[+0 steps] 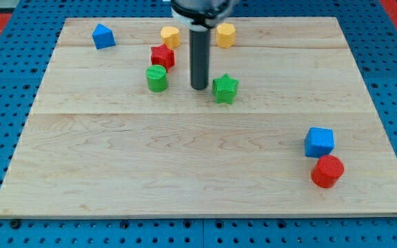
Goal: Push the green star to the top left of the cube
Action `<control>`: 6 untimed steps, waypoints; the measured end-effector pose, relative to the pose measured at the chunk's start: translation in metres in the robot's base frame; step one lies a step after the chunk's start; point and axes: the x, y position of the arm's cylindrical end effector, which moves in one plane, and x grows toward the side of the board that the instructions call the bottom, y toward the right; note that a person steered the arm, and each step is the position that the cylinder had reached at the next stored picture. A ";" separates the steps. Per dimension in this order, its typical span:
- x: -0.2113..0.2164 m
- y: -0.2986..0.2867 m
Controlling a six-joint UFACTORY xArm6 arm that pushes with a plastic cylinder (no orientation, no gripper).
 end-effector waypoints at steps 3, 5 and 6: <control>0.050 0.058; 0.061 0.082; 0.061 0.135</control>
